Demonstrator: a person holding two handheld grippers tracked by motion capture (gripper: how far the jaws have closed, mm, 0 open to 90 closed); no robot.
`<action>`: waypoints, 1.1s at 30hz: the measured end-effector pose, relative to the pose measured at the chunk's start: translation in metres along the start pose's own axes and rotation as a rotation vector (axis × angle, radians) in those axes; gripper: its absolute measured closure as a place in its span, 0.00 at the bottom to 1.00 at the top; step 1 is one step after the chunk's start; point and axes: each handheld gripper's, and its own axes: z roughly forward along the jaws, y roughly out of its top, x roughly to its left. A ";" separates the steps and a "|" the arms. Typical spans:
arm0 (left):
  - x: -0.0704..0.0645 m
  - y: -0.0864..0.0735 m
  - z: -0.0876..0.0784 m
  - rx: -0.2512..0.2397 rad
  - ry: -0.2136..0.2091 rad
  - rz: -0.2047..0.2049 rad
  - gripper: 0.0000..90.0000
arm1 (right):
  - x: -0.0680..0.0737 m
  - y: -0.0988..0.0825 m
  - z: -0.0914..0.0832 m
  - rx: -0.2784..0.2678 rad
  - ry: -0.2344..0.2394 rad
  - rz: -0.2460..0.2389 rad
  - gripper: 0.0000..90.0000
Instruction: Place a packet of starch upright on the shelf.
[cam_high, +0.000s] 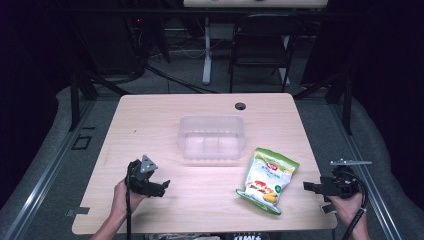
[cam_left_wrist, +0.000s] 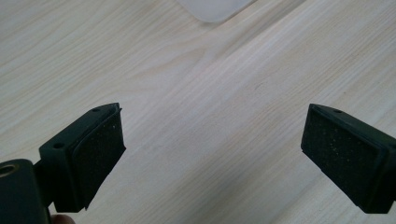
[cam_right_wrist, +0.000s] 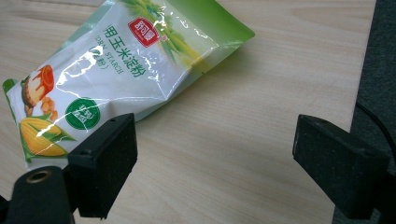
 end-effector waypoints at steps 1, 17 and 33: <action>0.000 0.000 0.000 0.000 0.000 -0.001 0.06 | 0.000 0.000 0.000 0.000 0.002 -0.001 0.15; 0.000 0.000 0.001 -0.006 0.005 -0.005 0.06 | 0.000 0.003 0.003 -0.005 0.019 0.005 0.15; 0.001 -0.001 0.002 -0.007 -0.010 -0.013 0.04 | -0.001 0.015 0.024 -0.002 0.082 0.029 0.14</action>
